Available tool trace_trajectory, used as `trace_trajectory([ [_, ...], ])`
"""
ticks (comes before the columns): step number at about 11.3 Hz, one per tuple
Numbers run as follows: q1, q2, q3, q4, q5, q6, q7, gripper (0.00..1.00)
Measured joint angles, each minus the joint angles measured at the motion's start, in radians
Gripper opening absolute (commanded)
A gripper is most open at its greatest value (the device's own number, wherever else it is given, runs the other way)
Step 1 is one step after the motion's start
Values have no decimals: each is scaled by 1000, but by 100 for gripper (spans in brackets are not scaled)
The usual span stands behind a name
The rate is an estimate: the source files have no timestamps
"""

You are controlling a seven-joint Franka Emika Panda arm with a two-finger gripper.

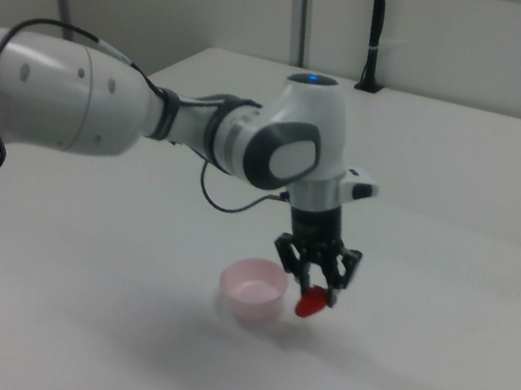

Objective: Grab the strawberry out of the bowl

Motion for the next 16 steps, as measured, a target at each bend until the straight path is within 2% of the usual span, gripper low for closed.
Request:
trace_trajectory([
  [3,-56,66,0,1,1,132,-8,51],
  [5,-63,106,1,2,1,193,-8,92],
  [7,-63,111,2,13,2,203,-8,100],
  [10,-40,44,20,45,16,118,37,100],
  [11,-3,-1,31,51,19,51,74,100],
  [16,307,-233,39,52,19,-308,389,100],
])
